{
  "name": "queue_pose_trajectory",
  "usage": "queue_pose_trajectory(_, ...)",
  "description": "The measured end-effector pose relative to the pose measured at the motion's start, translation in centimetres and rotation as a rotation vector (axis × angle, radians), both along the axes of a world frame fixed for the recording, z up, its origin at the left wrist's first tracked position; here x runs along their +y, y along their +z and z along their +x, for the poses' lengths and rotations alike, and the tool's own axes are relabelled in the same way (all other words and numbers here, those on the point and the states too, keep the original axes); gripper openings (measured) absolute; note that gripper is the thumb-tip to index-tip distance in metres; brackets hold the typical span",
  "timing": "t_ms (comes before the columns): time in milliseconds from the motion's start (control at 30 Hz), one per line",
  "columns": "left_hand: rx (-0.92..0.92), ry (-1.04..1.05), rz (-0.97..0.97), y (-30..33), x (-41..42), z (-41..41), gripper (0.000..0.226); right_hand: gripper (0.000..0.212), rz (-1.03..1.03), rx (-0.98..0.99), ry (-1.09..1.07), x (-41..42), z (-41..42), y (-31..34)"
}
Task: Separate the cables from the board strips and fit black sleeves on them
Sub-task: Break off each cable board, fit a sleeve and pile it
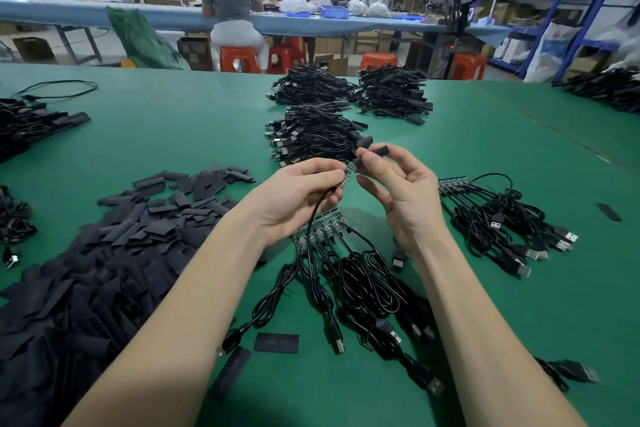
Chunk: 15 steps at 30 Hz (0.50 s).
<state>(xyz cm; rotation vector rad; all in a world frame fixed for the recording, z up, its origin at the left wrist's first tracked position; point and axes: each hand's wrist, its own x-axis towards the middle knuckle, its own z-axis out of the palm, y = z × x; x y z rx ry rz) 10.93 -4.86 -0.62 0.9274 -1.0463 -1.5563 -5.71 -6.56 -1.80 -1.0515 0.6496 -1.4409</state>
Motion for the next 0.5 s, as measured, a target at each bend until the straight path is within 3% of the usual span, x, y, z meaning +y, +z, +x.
queue_pose_trajectory(133,-0.082,-0.065,-0.047,0.1,0.0,0.8,0.010,0.014,0.017,0.046,0.105,0.0,-0.3,0.0)
queue_pose_trajectory(267,-0.084,-0.106,-0.066,0.0,0.0,1.4,0.030,0.012,0.027,0.101,0.242,-0.1,-1.0,0.1)
queue_pose_trajectory(367,-0.108,-0.095,-0.078,-0.2,0.0,1.4,0.022,0.012,0.012,0.151,0.262,-0.1,-0.8,-0.2)
queue_pose_trajectory(500,-0.229,0.028,-0.203,-0.4,-0.1,1.2,0.010,0.010,0.043,0.056,0.172,-0.4,-0.6,-0.4)
